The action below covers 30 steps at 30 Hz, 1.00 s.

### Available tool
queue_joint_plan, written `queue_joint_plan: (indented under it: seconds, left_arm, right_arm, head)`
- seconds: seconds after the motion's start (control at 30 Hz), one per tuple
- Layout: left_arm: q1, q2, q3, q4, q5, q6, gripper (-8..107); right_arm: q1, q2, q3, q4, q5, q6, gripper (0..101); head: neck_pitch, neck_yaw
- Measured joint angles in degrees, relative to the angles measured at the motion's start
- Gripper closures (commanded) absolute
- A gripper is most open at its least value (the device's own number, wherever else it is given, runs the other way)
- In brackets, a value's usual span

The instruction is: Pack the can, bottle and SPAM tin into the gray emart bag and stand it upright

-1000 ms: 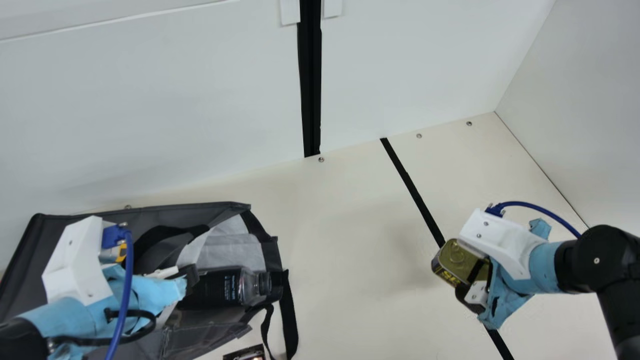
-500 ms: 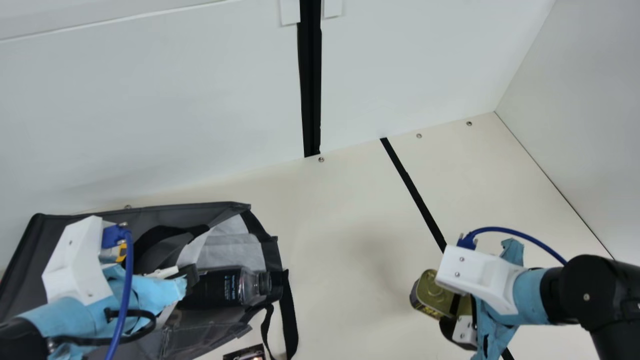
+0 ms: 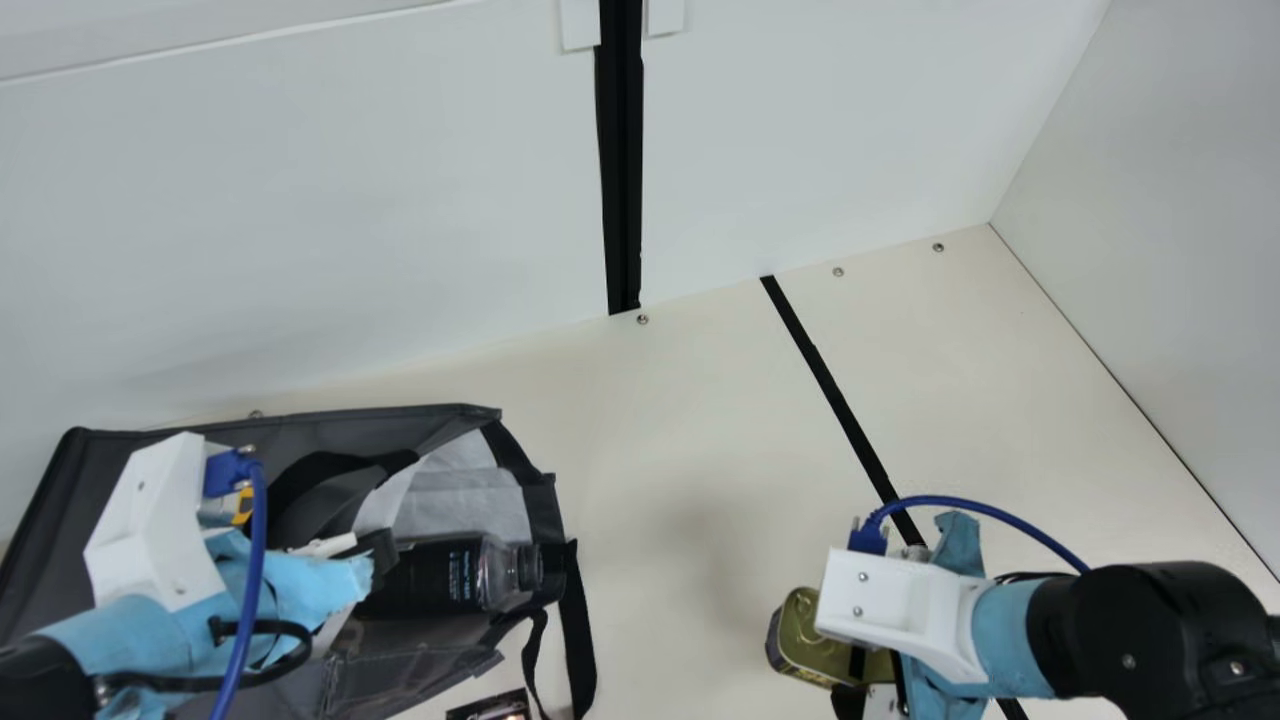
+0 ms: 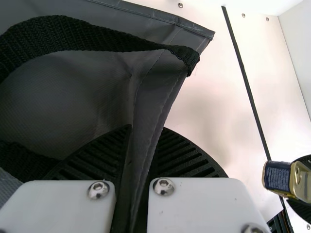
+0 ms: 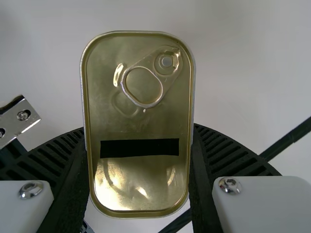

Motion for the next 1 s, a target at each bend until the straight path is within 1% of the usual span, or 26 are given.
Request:
queue_joint_plan:
  seconds: [0.23, 0.47, 0.63, 0.73, 1.0]
  left_arm:
    - [0.0, 0.0, 0.0, 0.0, 0.0, 0.0, 107]
    - [0.0, 0.0, 0.0, 0.0, 0.0, 0.0, 107]
    - [0.0, 0.0, 0.0, 0.0, 0.0, 0.0, 107]
    - [0.0, 0.0, 0.0, 0.0, 0.0, 0.0, 107]
    - [0.0, 0.0, 0.0, 0.0, 0.0, 0.0, 107]
  right_arm:
    - [3.6, 0.0, 0.0, 0.2, -0.2, 1.7, 101]
    - [4.5, 1.2, 1.4, 3.8, -3.0, 0.7, 101]
    - [3.4, 2.0, 2.5, 8.3, -5.0, -2.0, 101]
    - [2.4, 2.4, 3.2, 12.2, -6.3, -4.4, 101]
    - [-0.9, 3.2, 4.6, 22.1, -6.8, -11.5, 101]
  head:
    - [0.0, 0.0]
    - [0.0, 0.0]
    - [0.0, 0.0]
    - [0.0, 0.0]
    - [0.0, 0.0]
